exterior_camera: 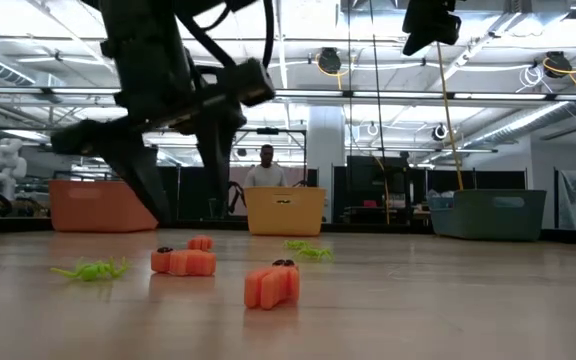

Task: Sort Halloween decoration
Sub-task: Put the orange skeleton toy into the blue bin

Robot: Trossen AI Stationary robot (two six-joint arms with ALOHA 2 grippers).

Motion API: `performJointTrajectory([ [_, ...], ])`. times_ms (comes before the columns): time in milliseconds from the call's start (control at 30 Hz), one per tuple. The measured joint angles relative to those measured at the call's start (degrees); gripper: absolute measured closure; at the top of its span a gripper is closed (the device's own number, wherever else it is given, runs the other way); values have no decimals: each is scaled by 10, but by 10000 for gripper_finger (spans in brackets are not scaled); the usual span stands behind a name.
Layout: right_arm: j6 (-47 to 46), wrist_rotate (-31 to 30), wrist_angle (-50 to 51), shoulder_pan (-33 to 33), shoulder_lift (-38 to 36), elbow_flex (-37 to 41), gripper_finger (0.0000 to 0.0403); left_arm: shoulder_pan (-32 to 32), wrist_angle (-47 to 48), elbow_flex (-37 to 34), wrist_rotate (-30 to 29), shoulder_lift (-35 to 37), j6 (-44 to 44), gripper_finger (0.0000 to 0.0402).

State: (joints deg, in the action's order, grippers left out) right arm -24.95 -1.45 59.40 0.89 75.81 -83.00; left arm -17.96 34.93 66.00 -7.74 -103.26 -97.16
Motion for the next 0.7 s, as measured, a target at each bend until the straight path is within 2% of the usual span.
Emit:
performJointTrajectory([
  [300, 11, 0, 0, 0, 0, 0, 232, 1, -2, 0, -8, -38, -1, 183],
  [700, 19, 0, 0, 0, 0, 0, 232, 26, -8, 0, -18, -42, 21, 240],
])
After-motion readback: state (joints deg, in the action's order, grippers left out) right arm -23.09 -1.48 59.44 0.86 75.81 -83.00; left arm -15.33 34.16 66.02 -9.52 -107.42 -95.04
